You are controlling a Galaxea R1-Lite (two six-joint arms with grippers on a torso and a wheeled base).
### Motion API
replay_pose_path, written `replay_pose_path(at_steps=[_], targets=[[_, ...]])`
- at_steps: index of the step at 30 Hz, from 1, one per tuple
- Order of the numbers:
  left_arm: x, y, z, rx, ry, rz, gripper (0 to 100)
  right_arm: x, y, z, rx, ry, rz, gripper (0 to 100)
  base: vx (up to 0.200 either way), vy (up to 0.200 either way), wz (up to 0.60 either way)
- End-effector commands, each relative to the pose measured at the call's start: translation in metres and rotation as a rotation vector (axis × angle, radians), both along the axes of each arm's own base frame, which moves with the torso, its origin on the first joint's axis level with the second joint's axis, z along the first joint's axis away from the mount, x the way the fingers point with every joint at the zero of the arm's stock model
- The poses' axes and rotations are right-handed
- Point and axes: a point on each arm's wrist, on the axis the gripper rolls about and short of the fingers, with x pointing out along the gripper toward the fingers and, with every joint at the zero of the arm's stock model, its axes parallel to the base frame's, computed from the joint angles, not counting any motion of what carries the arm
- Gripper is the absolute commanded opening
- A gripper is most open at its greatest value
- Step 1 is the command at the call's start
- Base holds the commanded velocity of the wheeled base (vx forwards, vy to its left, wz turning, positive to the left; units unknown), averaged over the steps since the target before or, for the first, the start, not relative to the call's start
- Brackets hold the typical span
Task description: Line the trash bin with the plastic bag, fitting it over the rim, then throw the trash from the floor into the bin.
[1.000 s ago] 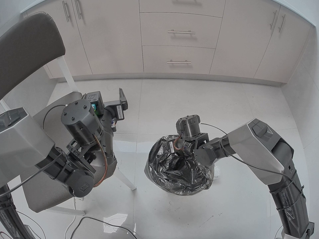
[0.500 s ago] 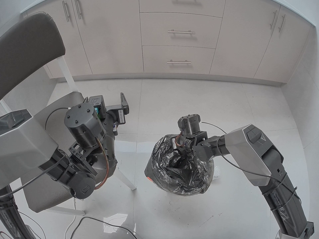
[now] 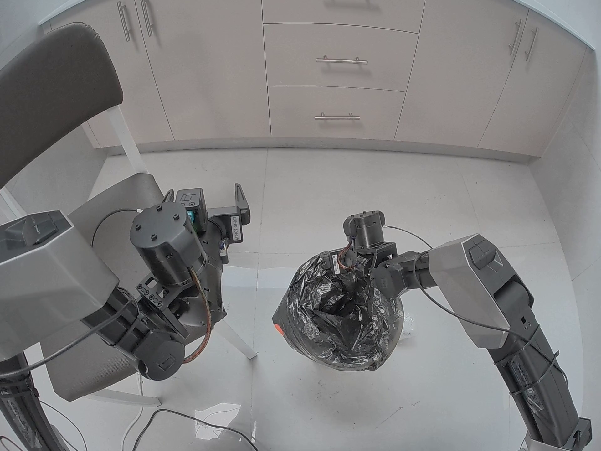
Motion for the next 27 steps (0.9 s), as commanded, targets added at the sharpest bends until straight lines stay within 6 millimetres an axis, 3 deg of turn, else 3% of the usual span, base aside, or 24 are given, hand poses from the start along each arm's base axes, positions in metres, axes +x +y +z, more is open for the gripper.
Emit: replay_pose_path(at_steps=[1, 6, 9, 11, 12, 17, 23, 27], targets=[[0.0, 0.0, -0.002, 0.002, 0.004, 0.0, 100, -0.004, 0.004, 0.038, 0.028, -0.057, 0.005, 100, 0.0, 0.0, 0.0], [0.001, -0.001, -0.002, 0.003, 0.005, 0.0, 100, -0.018, 0.014, 0.07, 0.043, -0.095, 0.009, 100, 0.0, 0.0, 0.0], [0.0, 0.0, -0.002, 0.003, 0.005, 0.0, 100, -0.043, 0.023, 0.093, 0.063, -0.092, 0.042, 100, 0.0, 0.0, 0.0], [0.001, 0.0, -0.002, 0.003, 0.005, 0.001, 100, -0.058, 0.028, 0.1, 0.069, -0.068, 0.059, 100, 0.0, 0.0, 0.0], [0.001, 0.0, -0.003, 0.004, 0.006, 0.001, 100, -0.075, 0.031, 0.1, 0.068, -0.026, 0.084, 100, 0.0, 0.0, 0.0], [0.0, 0.001, -0.005, 0.011, 0.013, -0.006, 100, -0.13, 0.038, 0.068, 0.02, 0.145, 0.219, 100, 0.0, 0.0, 0.0], [0.0, 0.001, -0.005, 0.012, 0.014, -0.005, 100, -0.161, 0.057, 0.031, 0.025, 0.186, 0.291, 100, 0.0, 0.0, 0.0], [0.0, 0.002, -0.006, 0.012, 0.015, -0.003, 100, -0.177, 0.067, 0.025, 0.012, 0.204, 0.327, 100, 0.0, 0.0, 0.0]])
